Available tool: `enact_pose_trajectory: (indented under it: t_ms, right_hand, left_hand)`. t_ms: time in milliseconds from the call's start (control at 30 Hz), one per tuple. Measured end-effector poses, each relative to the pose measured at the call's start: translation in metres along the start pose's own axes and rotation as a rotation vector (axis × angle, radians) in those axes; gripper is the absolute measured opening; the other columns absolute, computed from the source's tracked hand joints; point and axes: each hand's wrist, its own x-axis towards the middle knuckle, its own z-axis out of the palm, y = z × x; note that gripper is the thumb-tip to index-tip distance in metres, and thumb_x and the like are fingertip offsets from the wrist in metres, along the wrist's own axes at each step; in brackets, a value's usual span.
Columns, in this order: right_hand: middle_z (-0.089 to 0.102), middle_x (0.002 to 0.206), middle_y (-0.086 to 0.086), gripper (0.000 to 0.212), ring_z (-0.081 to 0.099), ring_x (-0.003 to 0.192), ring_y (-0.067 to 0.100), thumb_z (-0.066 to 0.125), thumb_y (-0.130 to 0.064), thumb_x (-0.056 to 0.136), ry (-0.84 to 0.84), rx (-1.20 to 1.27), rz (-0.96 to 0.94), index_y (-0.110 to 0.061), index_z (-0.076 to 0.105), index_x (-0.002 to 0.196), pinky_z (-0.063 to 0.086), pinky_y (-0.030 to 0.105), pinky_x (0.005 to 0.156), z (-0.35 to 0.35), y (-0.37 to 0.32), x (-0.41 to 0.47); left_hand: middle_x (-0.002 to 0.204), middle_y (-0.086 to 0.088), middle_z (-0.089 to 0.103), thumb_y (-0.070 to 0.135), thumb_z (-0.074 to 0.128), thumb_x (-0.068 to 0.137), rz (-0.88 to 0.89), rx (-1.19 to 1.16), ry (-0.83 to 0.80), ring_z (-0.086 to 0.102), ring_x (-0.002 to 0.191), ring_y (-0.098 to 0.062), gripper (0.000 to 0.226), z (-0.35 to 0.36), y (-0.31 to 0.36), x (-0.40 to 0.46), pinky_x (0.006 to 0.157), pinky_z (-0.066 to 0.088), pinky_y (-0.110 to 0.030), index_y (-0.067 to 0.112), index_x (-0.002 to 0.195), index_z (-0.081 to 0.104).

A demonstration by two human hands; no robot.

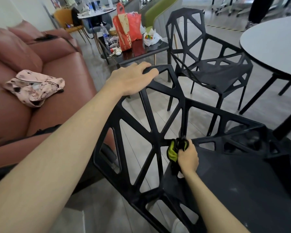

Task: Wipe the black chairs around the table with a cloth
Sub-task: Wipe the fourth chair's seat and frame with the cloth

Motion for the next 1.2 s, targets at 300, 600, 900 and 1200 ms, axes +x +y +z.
enact_pose_trajectory:
  t_ms: [300, 600, 900, 1200]
  right_hand:
    - [0.062, 0.108, -0.015, 0.057, 0.055, 0.106, 0.009, 0.054, 0.012, 0.078, -0.168, 0.117, -0.447, -0.03, 0.062, 0.115, 0.048, 0.025, 0.085, -0.01, -0.019, -0.049]
    - [0.055, 0.113, -0.002, 0.045, 0.053, 0.112, 0.025, 0.053, -0.004, 0.087, -0.433, -0.528, -0.53, -0.027, 0.061, 0.125, 0.04, 0.035, 0.074, -0.044, 0.049, -0.096]
    - [0.066, 0.108, 0.001, 0.04, 0.062, 0.099, 0.027, 0.049, 0.002, 0.088, -0.139, 0.133, -0.219, -0.024, 0.061, 0.117, 0.05, 0.042, 0.079, -0.011, -0.048, -0.074]
    - [0.061, 0.1, -0.003, 0.046, 0.059, 0.095, 0.026, 0.049, 0.005, 0.083, -0.371, -0.202, -0.304, -0.031, 0.062, 0.109, 0.052, 0.042, 0.078, -0.026, 0.026, -0.092]
  left_hand:
    - [0.152, 0.012, 0.05, 0.074, 0.033, 0.092, 0.059, -0.212, 0.074, 0.048, 0.139, -0.019, 0.061, -0.001, -0.006, 0.0, 0.116, 0.033, -0.049, 0.046, 0.145, 0.047]
    - [0.156, -0.003, 0.038, 0.052, 0.042, 0.107, 0.059, -0.266, 0.157, 0.042, 0.142, -0.021, 0.057, 0.005, -0.033, -0.079, 0.111, 0.033, -0.035, 0.021, 0.154, 0.042]
    - [0.169, 0.004, 0.026, 0.076, 0.036, 0.098, 0.008, -0.395, 0.271, 0.029, 0.152, -0.014, 0.084, 0.024, -0.036, -0.12, 0.12, 0.027, -0.039, 0.024, 0.164, 0.023]
    - [0.157, 0.007, 0.04, 0.079, 0.035, 0.095, 0.0, -0.431, 0.279, 0.044, 0.14, -0.013, 0.082, 0.028, -0.042, -0.111, 0.116, 0.039, -0.047, 0.026, 0.157, 0.036]
